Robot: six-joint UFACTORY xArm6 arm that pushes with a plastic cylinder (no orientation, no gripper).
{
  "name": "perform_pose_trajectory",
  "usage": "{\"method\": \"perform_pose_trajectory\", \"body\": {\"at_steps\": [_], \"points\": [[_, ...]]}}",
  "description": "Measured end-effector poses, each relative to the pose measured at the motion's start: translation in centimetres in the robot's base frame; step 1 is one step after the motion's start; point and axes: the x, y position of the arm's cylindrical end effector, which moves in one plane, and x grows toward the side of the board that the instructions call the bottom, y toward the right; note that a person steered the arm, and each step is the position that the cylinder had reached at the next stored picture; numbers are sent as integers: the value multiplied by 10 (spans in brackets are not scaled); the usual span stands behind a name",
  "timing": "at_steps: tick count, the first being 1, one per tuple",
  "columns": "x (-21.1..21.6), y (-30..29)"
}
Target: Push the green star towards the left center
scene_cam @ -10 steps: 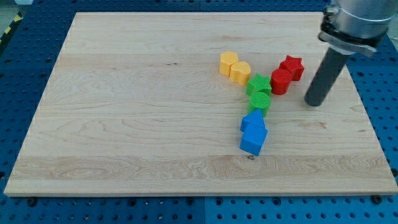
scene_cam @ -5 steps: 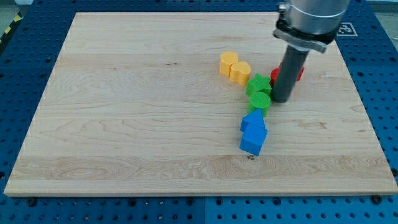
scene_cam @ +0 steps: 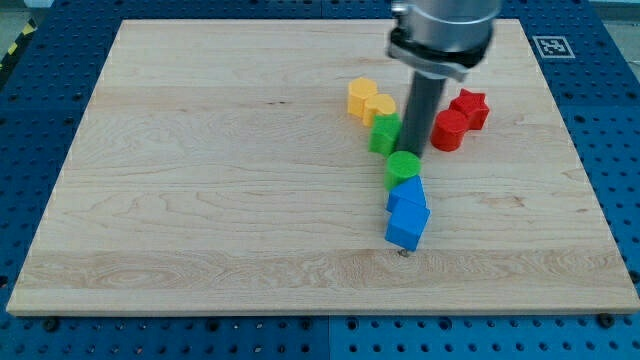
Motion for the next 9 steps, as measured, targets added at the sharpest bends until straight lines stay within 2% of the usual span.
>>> {"method": "perform_pose_trajectory", "body": {"at_steps": [1, 3, 5, 8, 9], "points": [[0, -29], [0, 8], [-32, 10], [-31, -81], [-31, -90]]}}
